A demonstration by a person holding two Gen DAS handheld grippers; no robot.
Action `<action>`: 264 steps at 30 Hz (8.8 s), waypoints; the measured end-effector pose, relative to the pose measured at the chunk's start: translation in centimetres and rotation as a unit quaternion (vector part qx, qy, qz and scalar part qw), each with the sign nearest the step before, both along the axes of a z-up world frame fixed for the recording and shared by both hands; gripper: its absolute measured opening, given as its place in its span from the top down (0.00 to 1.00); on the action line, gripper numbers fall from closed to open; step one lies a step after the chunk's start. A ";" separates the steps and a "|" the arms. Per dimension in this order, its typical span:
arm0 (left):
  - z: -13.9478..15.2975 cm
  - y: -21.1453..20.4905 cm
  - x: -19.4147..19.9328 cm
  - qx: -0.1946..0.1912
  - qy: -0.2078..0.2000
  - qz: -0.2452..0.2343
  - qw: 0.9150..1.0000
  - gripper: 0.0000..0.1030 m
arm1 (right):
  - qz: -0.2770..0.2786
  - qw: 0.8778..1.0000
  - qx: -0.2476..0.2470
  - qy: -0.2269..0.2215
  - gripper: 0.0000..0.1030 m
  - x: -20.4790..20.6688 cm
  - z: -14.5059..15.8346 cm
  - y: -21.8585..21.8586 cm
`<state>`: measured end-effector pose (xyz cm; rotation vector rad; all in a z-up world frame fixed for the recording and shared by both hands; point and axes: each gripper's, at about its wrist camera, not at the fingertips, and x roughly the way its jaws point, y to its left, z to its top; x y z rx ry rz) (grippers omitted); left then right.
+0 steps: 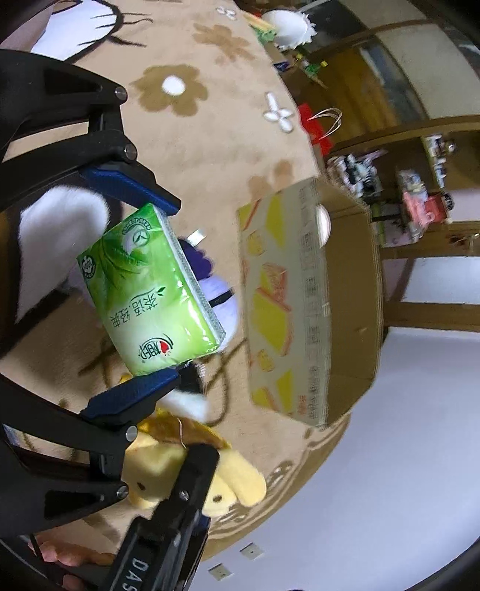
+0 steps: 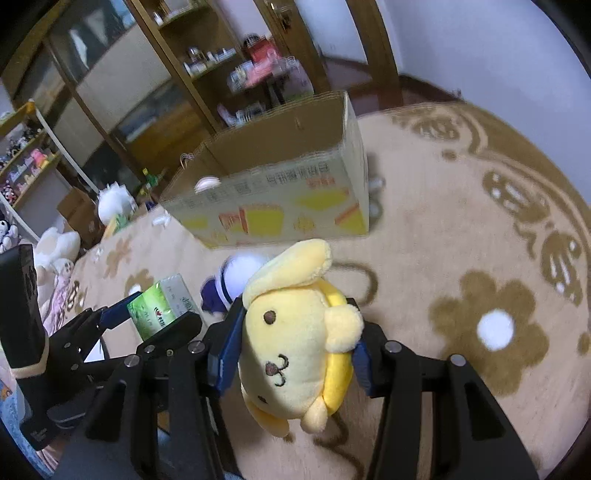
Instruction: Organize soft objects
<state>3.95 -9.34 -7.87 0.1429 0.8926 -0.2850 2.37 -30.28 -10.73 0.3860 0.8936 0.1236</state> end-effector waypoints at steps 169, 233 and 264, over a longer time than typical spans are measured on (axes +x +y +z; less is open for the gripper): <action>-6.6 -0.2 4.7 0.090 0.163 -0.054 0.981 0.03 | -0.022 0.995 -0.013 0.100 0.16 4.6 -5.7 0.8; -11.8 -3.5 3.3 0.119 0.235 -0.103 0.959 0.31 | -0.001 0.988 -0.020 0.152 0.42 4.5 -7.7 2.4; -3.3 2.8 1.5 0.034 0.150 -0.075 0.985 0.81 | 0.016 1.000 0.002 0.020 0.67 2.7 -2.2 2.4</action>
